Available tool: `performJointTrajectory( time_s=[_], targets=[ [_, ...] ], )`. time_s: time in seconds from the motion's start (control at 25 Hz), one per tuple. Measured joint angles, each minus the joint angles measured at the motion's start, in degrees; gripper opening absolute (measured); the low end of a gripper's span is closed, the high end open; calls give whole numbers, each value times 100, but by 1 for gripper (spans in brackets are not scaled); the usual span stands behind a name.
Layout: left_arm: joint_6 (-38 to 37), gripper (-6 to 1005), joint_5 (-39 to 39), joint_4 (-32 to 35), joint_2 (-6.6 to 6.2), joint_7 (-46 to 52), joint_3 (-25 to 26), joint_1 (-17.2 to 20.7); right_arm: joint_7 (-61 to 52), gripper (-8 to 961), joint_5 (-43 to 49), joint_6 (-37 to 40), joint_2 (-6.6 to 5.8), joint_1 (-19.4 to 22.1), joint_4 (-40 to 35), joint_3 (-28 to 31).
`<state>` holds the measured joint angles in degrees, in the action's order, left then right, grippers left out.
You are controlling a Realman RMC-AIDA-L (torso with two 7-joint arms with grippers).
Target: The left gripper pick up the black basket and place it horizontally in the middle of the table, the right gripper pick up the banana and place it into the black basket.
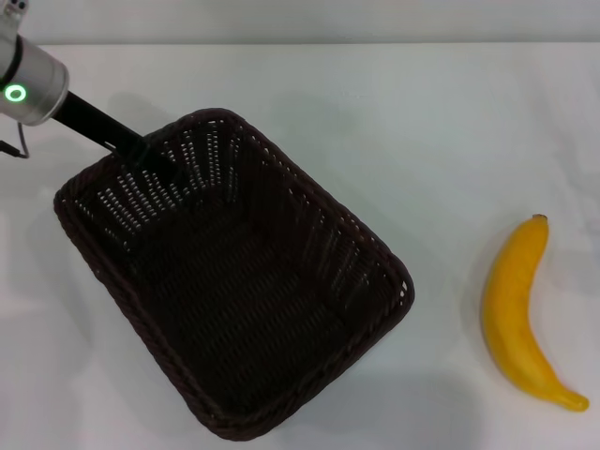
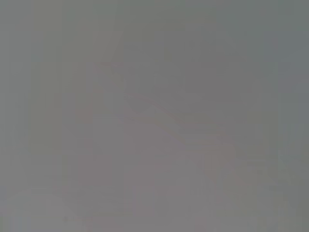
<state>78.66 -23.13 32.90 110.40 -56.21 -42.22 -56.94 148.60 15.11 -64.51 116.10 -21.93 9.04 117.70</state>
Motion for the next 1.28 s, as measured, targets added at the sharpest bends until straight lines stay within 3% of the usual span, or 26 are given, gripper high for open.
performJointTrajectory(
  time_s=[0.2,0.44,0.56,0.96,1.28],
  targets=[
    [-117,789,-72,-3,-37,156,51,1,1,860,0,0,0,10,1,-8],
    [-144,563,-82,-32,-45,144,24,35,3,860,1,0,-4,22,-1,21],
    [-154,326,-92,-33,-21,141,23,37,3,860,1,0,-5,22,-3,28],
    [154,208,-537,7,-162,136,55,104,3,860,1,0,-13,24,-8,31],
    [577,190,-2007,132,-514,155,70,510,3,860,1,0,-18,-4,-8,34]
  ],
)
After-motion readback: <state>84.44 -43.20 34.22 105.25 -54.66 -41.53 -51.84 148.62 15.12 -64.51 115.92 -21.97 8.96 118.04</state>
